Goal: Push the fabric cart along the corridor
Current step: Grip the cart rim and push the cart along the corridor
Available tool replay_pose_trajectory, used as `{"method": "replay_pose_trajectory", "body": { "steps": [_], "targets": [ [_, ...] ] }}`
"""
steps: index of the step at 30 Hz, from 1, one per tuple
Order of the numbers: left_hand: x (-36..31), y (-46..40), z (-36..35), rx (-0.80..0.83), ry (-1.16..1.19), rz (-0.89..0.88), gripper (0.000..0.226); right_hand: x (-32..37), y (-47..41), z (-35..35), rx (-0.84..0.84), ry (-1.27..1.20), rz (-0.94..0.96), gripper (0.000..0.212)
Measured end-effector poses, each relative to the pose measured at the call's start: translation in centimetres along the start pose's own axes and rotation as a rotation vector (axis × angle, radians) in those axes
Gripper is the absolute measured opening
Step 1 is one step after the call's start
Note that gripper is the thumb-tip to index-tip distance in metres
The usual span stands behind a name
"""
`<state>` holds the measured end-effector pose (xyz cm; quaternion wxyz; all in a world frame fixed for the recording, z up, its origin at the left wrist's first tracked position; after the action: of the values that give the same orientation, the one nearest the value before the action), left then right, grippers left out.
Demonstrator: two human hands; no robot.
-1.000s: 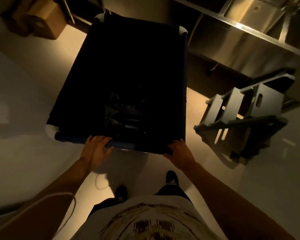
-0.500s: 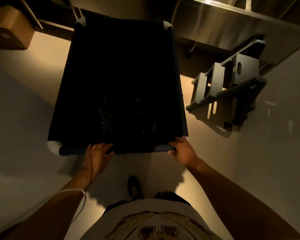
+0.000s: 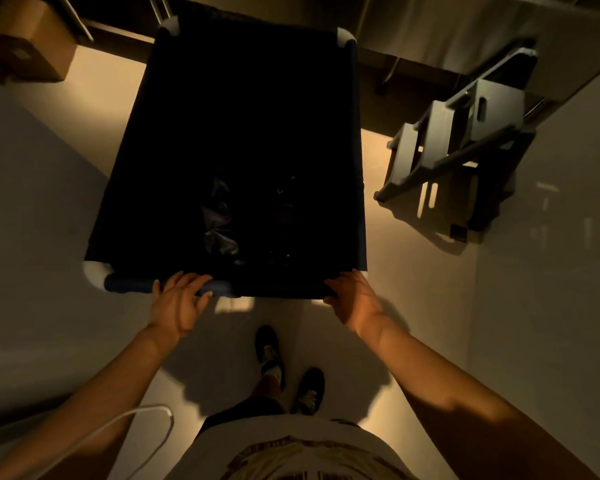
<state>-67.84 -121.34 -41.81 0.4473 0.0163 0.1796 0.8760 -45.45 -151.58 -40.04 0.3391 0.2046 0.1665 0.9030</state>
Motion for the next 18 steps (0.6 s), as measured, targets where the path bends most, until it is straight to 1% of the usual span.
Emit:
{"method": "replay_pose_trajectory", "body": {
  "steps": [9, 14, 18],
  "targets": [
    [1.1, 1.4, -1.5, 0.015, 0.010, 0.015, 0.042, 1.1, 2.5, -2.3, -0.023, -0.021, -0.002, 0.045],
    [1.6, -0.2, -0.8, 0.016, 0.023, -0.013, 0.042, 1.4, 1.9, -2.2, -0.033, -0.017, -0.011, 0.042],
    [1.6, -2.5, 0.1, 0.050, 0.017, -0.022, 0.043, 1.1, 1.0, -1.7, -0.072, -0.049, -0.031, 0.042]
  ]
}}
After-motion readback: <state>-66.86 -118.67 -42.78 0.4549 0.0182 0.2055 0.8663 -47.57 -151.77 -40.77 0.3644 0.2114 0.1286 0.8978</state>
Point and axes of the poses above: each hand's wrist, its own y-axis away from the middle knuckle, its own z-axis out of the back of the hand, x = y × z, the point moved 3 cm from there along -y, towards the middle knuckle, and after that the axes turned 3 degrees about -y, right-handed, at the moved point
